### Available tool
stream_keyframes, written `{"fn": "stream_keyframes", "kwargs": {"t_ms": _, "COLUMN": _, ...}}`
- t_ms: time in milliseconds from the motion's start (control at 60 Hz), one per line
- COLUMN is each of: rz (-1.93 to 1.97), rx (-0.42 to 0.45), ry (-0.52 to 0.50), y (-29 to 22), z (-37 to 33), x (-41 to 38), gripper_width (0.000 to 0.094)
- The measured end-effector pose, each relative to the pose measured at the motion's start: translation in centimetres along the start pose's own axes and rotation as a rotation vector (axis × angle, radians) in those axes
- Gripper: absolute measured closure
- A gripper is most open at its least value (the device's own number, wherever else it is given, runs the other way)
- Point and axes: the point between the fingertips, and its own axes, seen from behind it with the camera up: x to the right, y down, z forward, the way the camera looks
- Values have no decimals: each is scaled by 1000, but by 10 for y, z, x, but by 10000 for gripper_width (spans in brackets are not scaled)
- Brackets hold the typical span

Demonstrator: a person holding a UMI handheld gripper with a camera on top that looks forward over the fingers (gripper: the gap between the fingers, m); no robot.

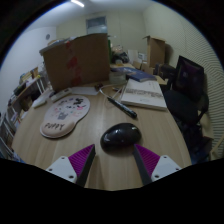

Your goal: Arrange mouse

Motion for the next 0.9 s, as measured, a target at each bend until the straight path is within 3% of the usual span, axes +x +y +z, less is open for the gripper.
{"fn": "stream_keyframes", "kwargs": {"t_ms": 467, "rz": -20, "rx": 45, "ry": 82, "y": -58, "z": 69, "x": -4, "gripper_width": 154}}
{"fn": "stream_keyframes", "kwargs": {"t_ms": 517, "rz": -15, "rx": 57, "ry": 87, "y": -60, "z": 71, "x": -5, "gripper_width": 349}}
{"fn": "stream_keyframes", "kwargs": {"t_ms": 567, "rz": -8, "rx": 67, "ry": 93, "y": -59, "z": 71, "x": -6, "gripper_width": 396}}
{"fn": "stream_keyframes", "kwargs": {"t_ms": 717, "rz": 46, "rx": 44, "ry": 109, "y": -58, "z": 70, "x": -7, "gripper_width": 510}}
{"fn": "stream_keyframes", "kwargs": {"t_ms": 783, "rz": 53, "rx": 29, "ry": 96, "y": -61, "z": 64, "x": -11, "gripper_width": 515}}
{"fn": "stream_keyframes", "kwargs": {"t_ms": 900, "rz": 23, "rx": 152, "ry": 115, "y": -130, "z": 29, "x": -18, "gripper_width": 526}}
